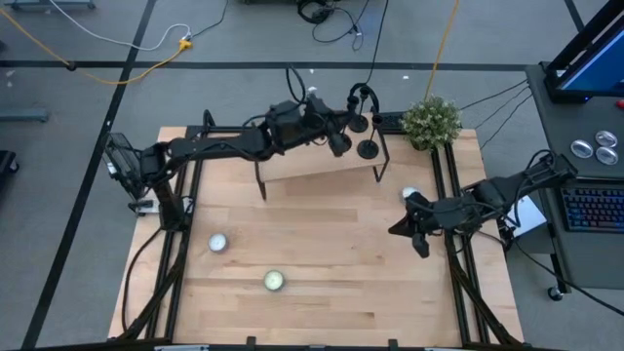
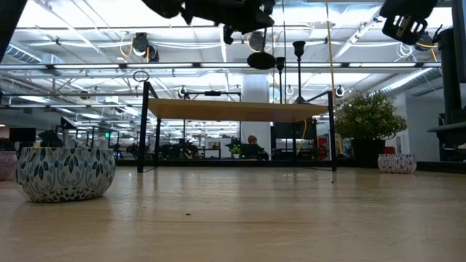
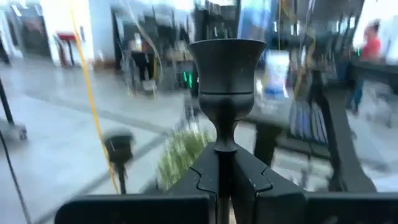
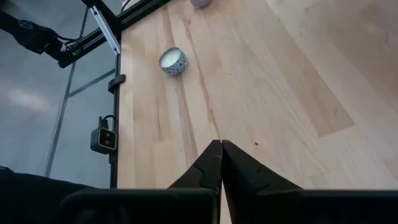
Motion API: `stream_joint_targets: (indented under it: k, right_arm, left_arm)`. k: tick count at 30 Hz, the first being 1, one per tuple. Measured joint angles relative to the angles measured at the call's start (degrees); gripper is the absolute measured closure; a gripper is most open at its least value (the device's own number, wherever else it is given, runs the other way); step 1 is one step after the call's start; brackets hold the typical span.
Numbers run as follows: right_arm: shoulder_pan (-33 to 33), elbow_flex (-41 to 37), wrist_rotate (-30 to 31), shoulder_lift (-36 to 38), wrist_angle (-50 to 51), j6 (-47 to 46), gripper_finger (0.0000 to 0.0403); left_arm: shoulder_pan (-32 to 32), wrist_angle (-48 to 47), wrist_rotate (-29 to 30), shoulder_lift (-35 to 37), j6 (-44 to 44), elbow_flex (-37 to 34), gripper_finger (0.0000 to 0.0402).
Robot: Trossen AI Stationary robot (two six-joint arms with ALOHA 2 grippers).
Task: Pick & Place candle stick holders
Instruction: Put the black candle holder on the shelf
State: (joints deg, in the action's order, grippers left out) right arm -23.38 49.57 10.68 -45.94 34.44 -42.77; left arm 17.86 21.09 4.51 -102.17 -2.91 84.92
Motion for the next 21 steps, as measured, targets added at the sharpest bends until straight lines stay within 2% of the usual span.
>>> stream_joint_targets:
  k: [9,17,21]
  right_arm:
    - [0.02,-1.13,0.01,3.62,0.11,-0.47,0.0402]
    - [0.11,-1.13,1.56,4.82,2.05,-2.97,0.0403]
    - [0.13,-1.14,2.63,5.14,2.63,-3.09,0.0403]
  left_arm:
    - [4.35,13.69,-1.22,-8.17,-3.42,-0.07,0.0388]
    - [5.91,16.70,-2.14,-11.93,-4.99,-0.06,0.0388]
    - [5.91,15.19,-2.09,-11.98,-2.30,-0.06,0.0388]
